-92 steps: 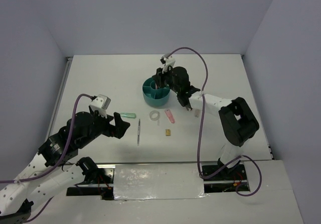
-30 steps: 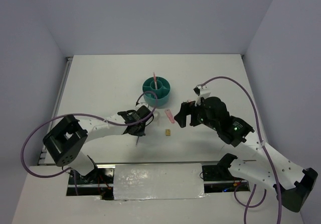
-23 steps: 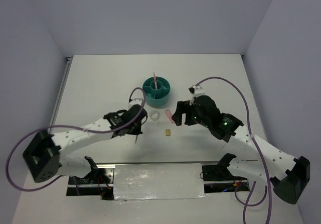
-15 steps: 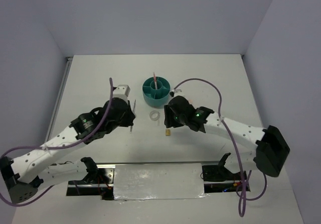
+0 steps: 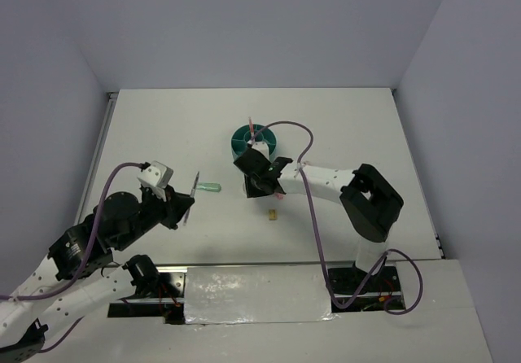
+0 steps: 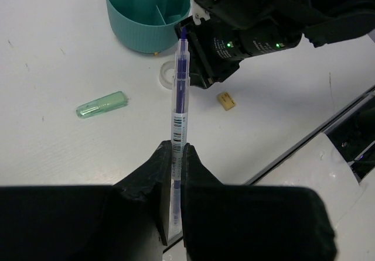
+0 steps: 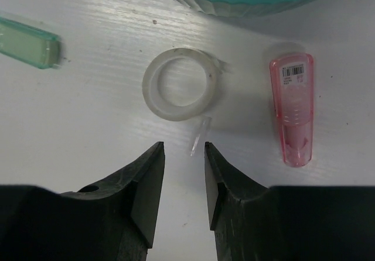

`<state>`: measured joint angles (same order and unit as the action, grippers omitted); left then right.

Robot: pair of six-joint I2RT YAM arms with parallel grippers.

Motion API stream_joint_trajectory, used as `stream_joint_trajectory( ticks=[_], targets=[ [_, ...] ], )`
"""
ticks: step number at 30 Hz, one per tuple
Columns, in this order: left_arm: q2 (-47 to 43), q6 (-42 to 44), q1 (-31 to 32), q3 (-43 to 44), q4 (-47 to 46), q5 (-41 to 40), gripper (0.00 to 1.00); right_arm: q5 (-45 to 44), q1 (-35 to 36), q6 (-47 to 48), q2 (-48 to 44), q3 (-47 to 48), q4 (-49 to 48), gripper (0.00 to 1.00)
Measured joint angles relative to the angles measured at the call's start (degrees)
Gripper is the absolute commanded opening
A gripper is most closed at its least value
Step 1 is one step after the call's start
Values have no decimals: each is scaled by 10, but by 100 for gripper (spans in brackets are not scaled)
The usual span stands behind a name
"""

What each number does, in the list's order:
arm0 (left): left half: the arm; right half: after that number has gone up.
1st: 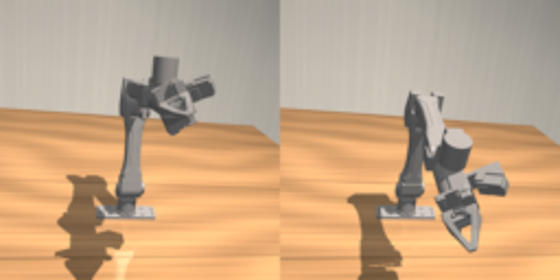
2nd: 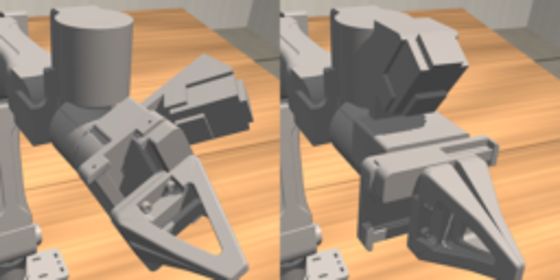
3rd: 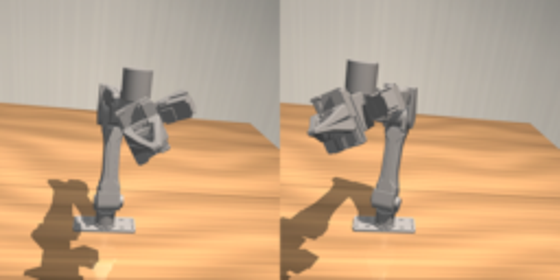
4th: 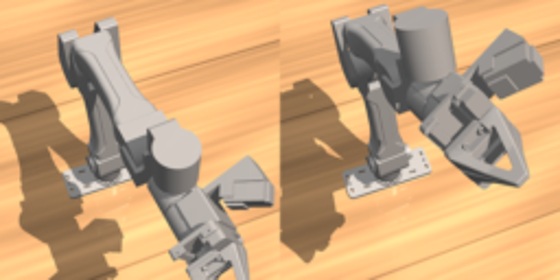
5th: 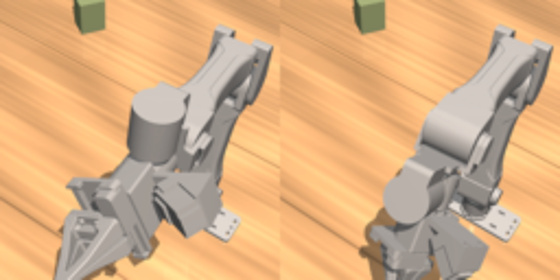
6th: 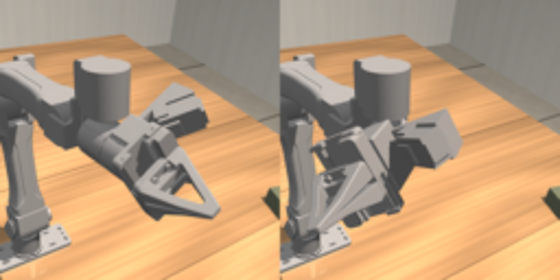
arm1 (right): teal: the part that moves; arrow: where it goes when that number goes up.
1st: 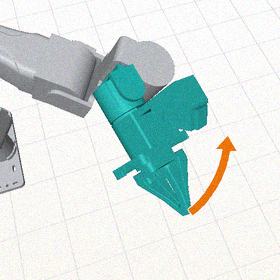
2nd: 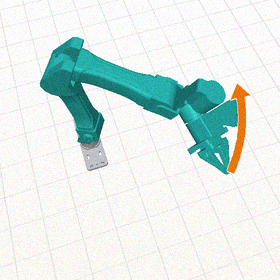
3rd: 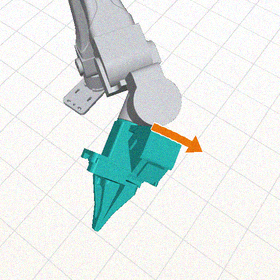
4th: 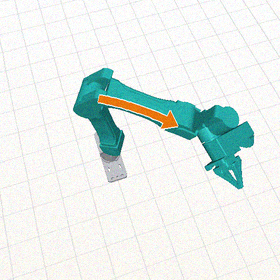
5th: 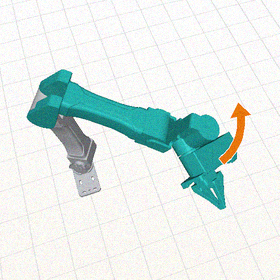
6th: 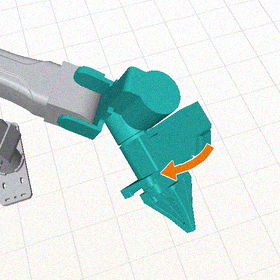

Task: Sort the stationery into containers
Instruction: Pick up the pen cap from the center of the board.

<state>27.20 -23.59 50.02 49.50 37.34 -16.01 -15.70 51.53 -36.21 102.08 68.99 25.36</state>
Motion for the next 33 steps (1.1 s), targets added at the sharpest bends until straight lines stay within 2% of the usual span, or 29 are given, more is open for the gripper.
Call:
stream_joint_trajectory(
  ticks=[16, 19, 21, 24, 25, 29, 33],
  targets=[
    [0, 25, 0, -9, -18, 41, 0, -24, 5, -5, 67, 28, 33, 38],
    [0, 25, 0, -9, -18, 43, 0, -25, 5, -4, 78, 28, 33, 27],
    [0, 25, 0, -9, -18, 43, 0, -27, 5, -5, 79, 28, 33, 25],
    [0, 25, 0, -9, -18, 44, 0, -30, 5, -3, 79, 28, 34, 12],
    [0, 25, 0, -9, -18, 44, 0, -30, 5, -3, 79, 28, 34, 1],
    [-1, 25, 0, -9, -18, 44, 0, -27, 5, -6, 68, 14, 23, 0],
    [-5, 25, 0, -9, -18, 44, 0, 2, 6, -8, 18, -38, 1, 0]
  ],
)
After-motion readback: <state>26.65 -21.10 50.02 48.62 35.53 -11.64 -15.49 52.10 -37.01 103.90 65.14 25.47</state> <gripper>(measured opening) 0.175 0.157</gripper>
